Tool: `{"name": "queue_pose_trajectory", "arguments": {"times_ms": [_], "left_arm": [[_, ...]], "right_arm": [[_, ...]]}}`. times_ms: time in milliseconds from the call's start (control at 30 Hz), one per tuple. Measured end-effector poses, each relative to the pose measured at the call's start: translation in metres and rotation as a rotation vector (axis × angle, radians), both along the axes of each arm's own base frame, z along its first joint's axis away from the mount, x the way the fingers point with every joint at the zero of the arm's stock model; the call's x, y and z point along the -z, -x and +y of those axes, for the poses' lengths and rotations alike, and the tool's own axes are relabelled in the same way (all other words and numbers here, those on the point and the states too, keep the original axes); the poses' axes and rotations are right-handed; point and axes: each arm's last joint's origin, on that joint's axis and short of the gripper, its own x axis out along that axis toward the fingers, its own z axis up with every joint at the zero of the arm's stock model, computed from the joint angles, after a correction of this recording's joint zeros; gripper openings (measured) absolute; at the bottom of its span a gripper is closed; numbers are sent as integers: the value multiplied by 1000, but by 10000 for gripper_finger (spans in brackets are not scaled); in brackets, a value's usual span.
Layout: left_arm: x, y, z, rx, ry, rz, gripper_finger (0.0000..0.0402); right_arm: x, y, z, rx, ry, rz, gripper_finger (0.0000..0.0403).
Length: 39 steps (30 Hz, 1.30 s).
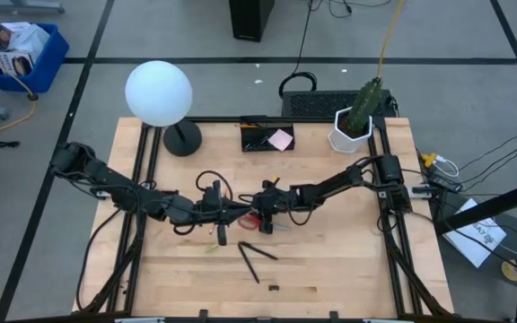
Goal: Pick and place office supplies into organizer
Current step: Put the scissors into the desk organizer
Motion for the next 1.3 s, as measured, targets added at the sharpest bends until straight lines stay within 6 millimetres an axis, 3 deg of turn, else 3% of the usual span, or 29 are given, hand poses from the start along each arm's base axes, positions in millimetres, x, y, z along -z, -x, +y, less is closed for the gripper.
{"name": "queue_pose_trajectory", "arguments": {"times_ms": [167,433,600,867,1000,1300], "left_arm": [[1,-1,2,-10,3,6,35],[1,-1,3,-10,2,8,35],[-4,-2,6,-11,22,-38,35],[-5,-4,9,13,33,-51,35],[-4,-4,9,16,30,-39,35],[8,0,2,39,58,70,35]], "right_arm": [[5,4,0,1,1,63,119],[8,7,0,-1,9,92,15],[7,7,0,28,46,89,18],[-19,12,13,23,182,59,12],[-42,19,25,35,298,22,9],[-70,52,51,137,557,-69,7]]}}
